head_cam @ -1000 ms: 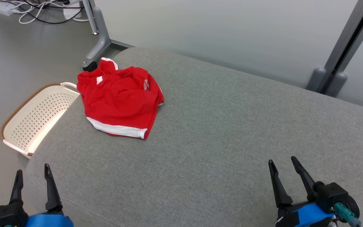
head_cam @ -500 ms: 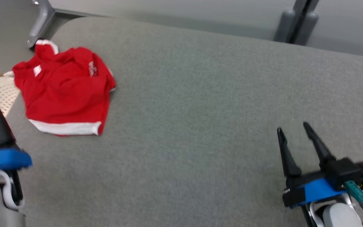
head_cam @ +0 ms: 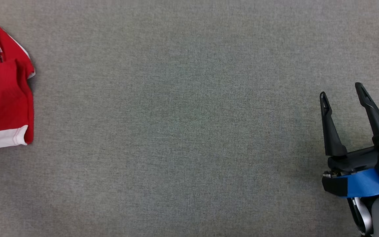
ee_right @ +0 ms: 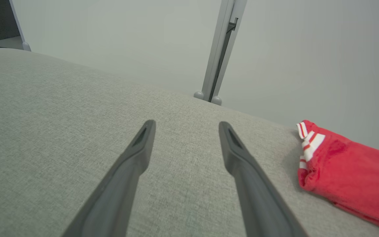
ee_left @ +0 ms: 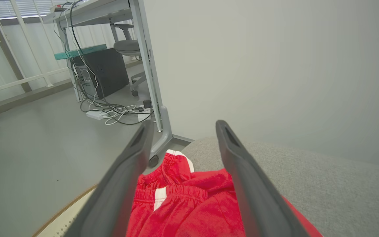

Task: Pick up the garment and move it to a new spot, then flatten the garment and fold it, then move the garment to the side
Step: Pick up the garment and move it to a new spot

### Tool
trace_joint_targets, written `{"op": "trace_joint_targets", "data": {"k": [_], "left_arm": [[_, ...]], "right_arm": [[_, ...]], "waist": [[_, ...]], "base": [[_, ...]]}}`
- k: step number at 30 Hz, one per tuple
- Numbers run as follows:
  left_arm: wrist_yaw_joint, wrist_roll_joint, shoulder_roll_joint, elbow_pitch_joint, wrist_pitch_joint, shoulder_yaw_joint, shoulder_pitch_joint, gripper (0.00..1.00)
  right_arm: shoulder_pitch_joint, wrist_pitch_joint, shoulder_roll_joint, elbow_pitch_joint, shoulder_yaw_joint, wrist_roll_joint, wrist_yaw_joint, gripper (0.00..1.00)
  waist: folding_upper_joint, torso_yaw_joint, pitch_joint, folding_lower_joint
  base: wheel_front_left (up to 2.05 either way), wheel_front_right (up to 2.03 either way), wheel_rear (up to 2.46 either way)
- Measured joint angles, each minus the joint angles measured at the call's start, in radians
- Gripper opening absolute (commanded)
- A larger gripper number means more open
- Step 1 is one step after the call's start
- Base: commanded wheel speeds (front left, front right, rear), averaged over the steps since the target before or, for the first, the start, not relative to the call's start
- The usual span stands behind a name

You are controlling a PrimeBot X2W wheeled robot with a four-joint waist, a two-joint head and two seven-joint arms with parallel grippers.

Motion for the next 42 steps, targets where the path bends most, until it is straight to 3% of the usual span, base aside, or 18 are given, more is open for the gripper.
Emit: {"op": "trace_joint_targets", "data": {"k": [6,13,20,21,22,24,31,36,42], "left_arm": [[-0.011,-0.006,0.044,0.219,0.013,-0.048,-0.119,1.0],[-0.013,-0.014,0.043,0.449,0.1,-0.115,-0.199,1.0],[-0.014,-0.065,0.033,0.555,0.182,-0.16,-0.261,1.0],[-0.014,-0.078,0.031,0.56,0.194,-0.168,-0.266,0.84],[-0.014,-0.088,0.032,0.562,0.2,-0.179,-0.269,0.31],[-0.014,-0.105,0.034,0.565,0.208,-0.198,-0.269,0.0],[-0.014,-0.171,0.061,0.544,0.156,-0.281,-0.241,0.0],[-0.018,-0.188,0.115,0.478,0.042,-0.354,-0.249,0.0],[-0.018,-0.191,0.162,0.355,0.004,-0.434,-0.288,0.0]], "right_arm": [[0.01,0.044,-0.015,-0.11,-0.007,-0.018,0.0,1.0],[0.029,0.077,-0.023,-0.179,-0.026,-0.027,0.0,1.0],[0.032,0.089,-0.037,-0.194,-0.024,-0.027,0.0,1.0],[0.032,0.092,-0.038,-0.193,-0.02,-0.027,0.0,1.0],[0.031,0.092,-0.038,-0.193,-0.016,-0.027,0.0,1.0],[0.028,0.092,-0.038,-0.189,-0.008,-0.027,0.0,1.0],[0.026,0.069,-0.022,-0.146,0.002,-0.016,0.0,1.0],[0.014,0.032,-0.005,-0.092,0.018,-0.001,0.0,1.0],[0.008,-0.015,0.025,-0.01,0.042,0.021,0.0,1.0]], "waist": [[0.0001,-0.018,0.074,0.0],[0.0,-0.014,0.116,-0.0001],[-0.0002,-0.006,0.122,-0.0005],[-0.0002,-0.005,0.121,-0.0004],[-0.0002,-0.005,0.12,-0.0004],[-0.0003,-0.005,0.116,-0.0005],[-0.0001,-0.021,0.079,-0.0002],[-0.0002,-0.039,0.03,-0.0003],[-0.0002,-0.074,-0.037,-0.0002]], "base": [[0.0,0.0,0.0],[0.0,0.0,0.0],[0.0,0.0,0.0],[0.0,0.0,0.0],[0.0,0.0,0.0],[0.0,0.0,0.0],[0.0,0.0,0.0],[0.0,0.0,0.0],[0.0,0.0,0.0]]}}
